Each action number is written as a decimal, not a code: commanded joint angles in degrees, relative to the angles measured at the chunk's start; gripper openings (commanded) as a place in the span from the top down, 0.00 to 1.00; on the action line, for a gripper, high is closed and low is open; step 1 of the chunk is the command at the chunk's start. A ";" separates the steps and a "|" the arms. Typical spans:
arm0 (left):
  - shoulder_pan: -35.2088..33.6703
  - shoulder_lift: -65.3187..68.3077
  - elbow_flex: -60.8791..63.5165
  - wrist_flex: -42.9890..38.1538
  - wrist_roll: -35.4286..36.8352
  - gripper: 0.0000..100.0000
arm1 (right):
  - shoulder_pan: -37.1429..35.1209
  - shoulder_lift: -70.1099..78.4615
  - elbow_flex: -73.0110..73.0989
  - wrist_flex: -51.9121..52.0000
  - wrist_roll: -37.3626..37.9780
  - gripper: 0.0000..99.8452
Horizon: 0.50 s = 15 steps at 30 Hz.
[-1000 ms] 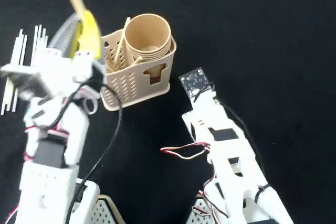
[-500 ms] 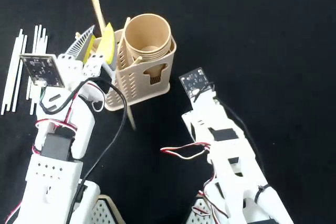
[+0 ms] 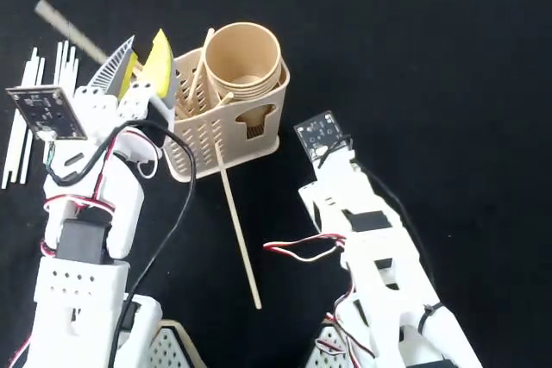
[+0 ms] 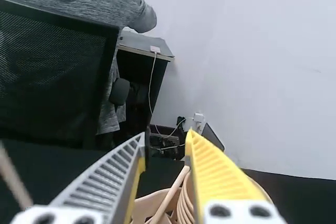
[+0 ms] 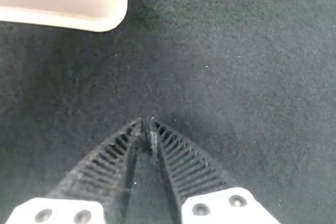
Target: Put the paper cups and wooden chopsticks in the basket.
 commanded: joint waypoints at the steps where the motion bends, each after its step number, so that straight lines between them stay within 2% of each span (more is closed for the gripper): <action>1: -1.54 -0.70 -6.73 5.10 0.26 0.87 | -0.70 -1.71 -0.57 -1.23 0.44 0.99; 5: -7.25 -0.70 -13.76 12.92 0.26 0.87 | -0.70 -1.71 -0.57 -1.23 0.44 0.99; 12: -22.90 1.58 -25.54 31.82 0.44 0.87 | -0.70 -1.71 -0.57 -1.23 0.44 0.99; 15: -28.18 6.33 -27.30 35.08 0.62 0.87 | -0.70 -1.71 -0.57 -1.23 0.44 0.99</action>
